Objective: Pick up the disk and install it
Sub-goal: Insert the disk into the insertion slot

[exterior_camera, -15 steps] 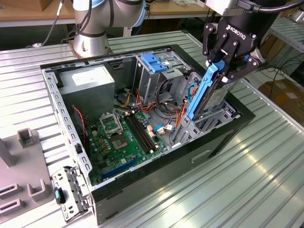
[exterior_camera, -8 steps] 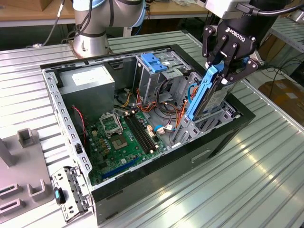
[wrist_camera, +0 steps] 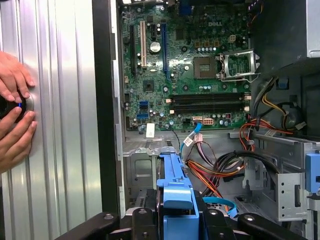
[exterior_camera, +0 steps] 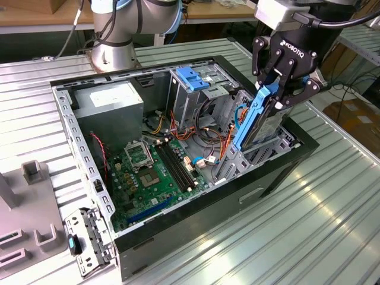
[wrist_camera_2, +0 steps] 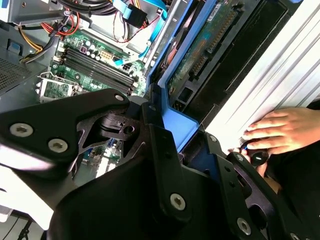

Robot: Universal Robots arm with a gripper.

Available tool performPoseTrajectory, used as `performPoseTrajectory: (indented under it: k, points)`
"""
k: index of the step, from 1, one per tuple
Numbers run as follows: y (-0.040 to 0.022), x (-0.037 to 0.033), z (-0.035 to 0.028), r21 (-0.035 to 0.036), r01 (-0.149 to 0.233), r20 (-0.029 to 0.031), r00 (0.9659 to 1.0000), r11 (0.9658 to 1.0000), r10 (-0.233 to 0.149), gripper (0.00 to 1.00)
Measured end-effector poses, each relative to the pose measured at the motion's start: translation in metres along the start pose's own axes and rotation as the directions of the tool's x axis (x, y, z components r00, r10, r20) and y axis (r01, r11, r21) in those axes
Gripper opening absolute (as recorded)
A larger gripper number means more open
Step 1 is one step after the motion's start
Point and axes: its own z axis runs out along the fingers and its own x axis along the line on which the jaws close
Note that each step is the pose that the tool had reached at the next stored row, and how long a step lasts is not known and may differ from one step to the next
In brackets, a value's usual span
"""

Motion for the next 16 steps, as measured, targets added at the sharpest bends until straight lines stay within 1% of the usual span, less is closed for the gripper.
performPoseTrajectory:
  k: [4,12,13,14,16]
  points:
    - [-0.0001,0.0000,0.0018,-0.0001,0.000,0.0001,1.0000,1.0000,0.000,0.37]
    - [-0.0001,0.0000,0.0020,-0.0001,0.000,0.0001,1.0000,1.0000,0.000,0.37]
    - [-0.0001,0.0000,0.0020,-0.0001,0.000,-0.0001,1.0000,1.0000,0.000,0.38]
    - [0.0000,0.0000,0.0020,-0.0001,0.000,0.0000,1.0000,1.0000,0.000,0.45]
    - [-0.0001,0.0000,0.0022,-0.0001,0.000,0.0001,1.0000,1.0000,0.000,0.45]
